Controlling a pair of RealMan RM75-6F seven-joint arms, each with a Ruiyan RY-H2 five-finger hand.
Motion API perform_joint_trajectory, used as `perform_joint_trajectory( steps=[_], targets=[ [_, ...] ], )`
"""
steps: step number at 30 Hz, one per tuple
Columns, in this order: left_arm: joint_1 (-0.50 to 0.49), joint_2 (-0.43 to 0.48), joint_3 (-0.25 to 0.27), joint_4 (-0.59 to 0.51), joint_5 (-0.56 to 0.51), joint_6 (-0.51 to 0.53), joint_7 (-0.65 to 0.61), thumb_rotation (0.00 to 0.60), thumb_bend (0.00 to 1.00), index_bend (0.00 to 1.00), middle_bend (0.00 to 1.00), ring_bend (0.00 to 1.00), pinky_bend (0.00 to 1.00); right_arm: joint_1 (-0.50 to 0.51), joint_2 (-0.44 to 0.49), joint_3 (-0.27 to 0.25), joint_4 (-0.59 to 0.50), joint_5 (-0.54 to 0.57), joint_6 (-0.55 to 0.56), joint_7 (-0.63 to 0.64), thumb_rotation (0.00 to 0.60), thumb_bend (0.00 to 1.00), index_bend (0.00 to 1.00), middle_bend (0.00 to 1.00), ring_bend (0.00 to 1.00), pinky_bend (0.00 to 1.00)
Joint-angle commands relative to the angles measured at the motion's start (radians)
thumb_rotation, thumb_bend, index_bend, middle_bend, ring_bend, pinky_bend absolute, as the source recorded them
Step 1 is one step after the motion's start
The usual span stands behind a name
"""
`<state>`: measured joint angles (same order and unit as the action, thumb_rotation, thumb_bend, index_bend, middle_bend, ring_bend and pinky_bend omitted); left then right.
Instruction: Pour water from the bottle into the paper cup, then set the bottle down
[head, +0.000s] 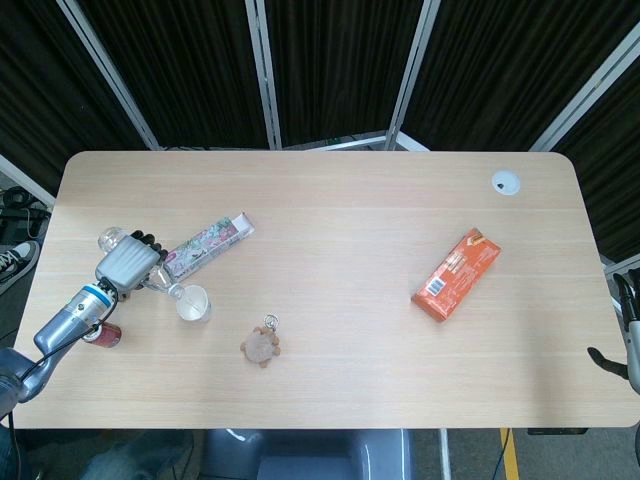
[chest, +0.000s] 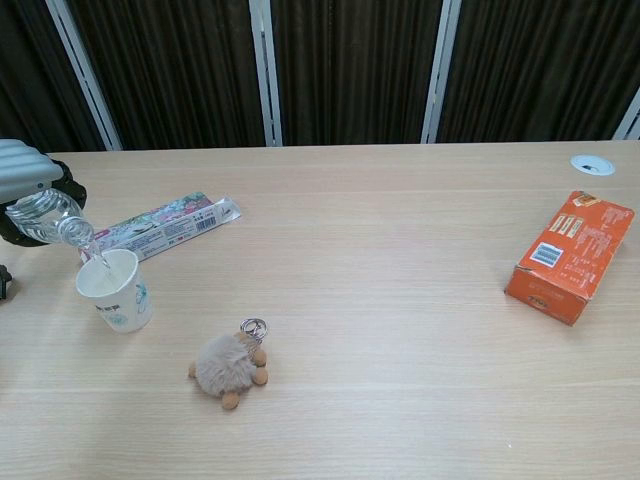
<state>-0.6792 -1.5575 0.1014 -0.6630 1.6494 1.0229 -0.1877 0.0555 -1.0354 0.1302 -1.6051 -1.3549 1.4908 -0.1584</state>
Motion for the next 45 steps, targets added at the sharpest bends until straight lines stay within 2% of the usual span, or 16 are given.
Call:
perform_joint_trajectory(
  steps=[1,17,30,37,45],
  targets=[
    [0.001,-0.001,0.000,0.002,0.000,0.001,0.000,0.600,0.50,0.62,0.50,0.31,0.34,0.000,0.000,0.000,0.000,0.000,0.000,0.000,0.600,0.00,0.00,0.00,0.00,0.00],
    [0.005,0.012,-0.002,-0.012,0.002,0.030,-0.042,0.600,0.50,0.62,0.50,0.31,0.34,-0.001,0.000,0.000,0.000,0.000,0.002,0.001,0.600,0.00,0.00,0.00,0.00,0.00],
    [0.018,0.052,-0.051,-0.115,-0.053,0.069,-0.383,0.600,0.50,0.63,0.51,0.31,0.34,-0.001,0.001,0.001,-0.001,0.003,0.000,0.002,0.600,0.00,0.00,0.00,0.00,0.00],
    [-0.003,0.104,-0.094,-0.272,-0.088,0.051,-0.625,0.600,0.50,0.63,0.51,0.31,0.34,-0.004,0.004,0.004,-0.002,0.006,0.006,0.010,0.600,0.00,0.00,0.00,0.00,0.00],
    [-0.036,0.101,-0.155,-0.467,-0.139,0.010,-0.797,0.600,0.50,0.63,0.51,0.31,0.34,-0.003,0.008,0.005,0.004,0.010,-0.003,0.024,0.600,0.00,0.00,0.00,0.00,0.00]
  ],
)
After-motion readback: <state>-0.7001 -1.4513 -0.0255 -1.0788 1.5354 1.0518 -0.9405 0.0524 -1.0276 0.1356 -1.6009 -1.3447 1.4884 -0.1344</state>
